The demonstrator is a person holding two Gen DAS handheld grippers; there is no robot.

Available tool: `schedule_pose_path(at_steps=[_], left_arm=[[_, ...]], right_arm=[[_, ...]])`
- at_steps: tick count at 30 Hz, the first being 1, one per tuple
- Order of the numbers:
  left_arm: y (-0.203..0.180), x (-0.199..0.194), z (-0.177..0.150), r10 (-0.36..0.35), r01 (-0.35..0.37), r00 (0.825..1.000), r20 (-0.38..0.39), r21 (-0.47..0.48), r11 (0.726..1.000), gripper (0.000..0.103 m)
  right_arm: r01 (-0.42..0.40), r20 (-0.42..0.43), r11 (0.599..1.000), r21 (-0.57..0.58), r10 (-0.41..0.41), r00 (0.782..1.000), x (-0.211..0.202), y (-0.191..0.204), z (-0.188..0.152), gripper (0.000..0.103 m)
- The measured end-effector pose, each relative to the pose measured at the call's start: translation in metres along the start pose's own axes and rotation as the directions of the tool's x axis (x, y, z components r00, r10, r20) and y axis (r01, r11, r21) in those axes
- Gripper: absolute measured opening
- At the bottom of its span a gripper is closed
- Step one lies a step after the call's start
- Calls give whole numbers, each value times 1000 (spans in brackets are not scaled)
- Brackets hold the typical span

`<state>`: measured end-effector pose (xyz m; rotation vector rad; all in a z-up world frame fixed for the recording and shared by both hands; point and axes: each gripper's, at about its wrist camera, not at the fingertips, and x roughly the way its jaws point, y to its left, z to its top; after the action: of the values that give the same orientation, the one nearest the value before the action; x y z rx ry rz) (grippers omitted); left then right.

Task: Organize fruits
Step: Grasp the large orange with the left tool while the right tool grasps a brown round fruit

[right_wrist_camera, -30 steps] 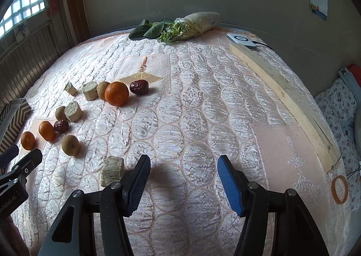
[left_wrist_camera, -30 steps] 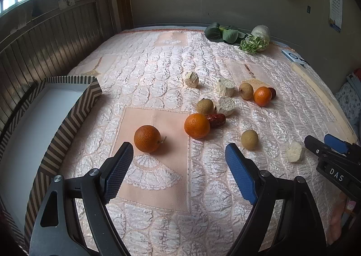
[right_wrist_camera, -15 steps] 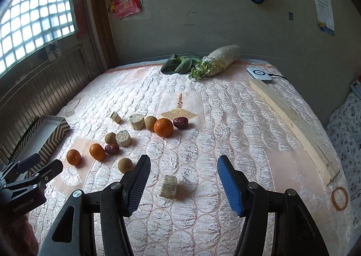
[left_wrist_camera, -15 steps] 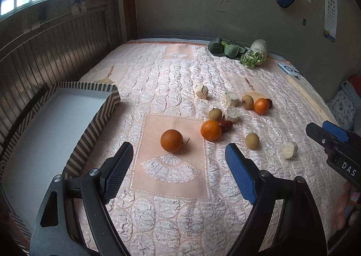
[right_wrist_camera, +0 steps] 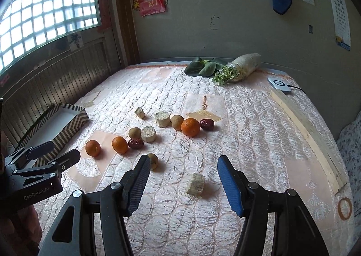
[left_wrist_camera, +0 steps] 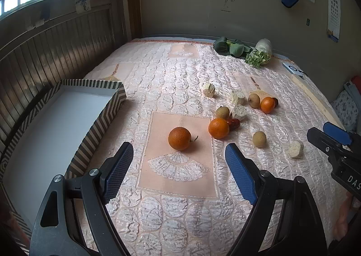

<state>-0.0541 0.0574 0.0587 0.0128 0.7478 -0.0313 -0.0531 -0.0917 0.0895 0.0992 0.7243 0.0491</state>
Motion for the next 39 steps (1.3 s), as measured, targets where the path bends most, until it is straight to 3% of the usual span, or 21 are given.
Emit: schedule_pose_path(at_steps=[14,22,28,35,39], left_arm=[[0,7,1,5,-5,1000,-7,5,1000,85],[2,15,2,2,-2,1000,-27,6,1000,85],[9,28,5,-28,28,997,-72,-9,1000,85],[8,38,6,-45,49,993,-106,35,998,85],[8,48,6,-54,60,989,-136,42,997,85]], right_arm=[[-26,-36,999,-23,25,999,14,4,0,60],[-63,-73,998,-23,61,995,28,6,0,54],[-119,-142,992,-30,114,983,52,11,4,53],[-180,-224,982,-65,161,961,83,24,8,50],[-189,-255,978,-85,162,953,98,28,4,25]])
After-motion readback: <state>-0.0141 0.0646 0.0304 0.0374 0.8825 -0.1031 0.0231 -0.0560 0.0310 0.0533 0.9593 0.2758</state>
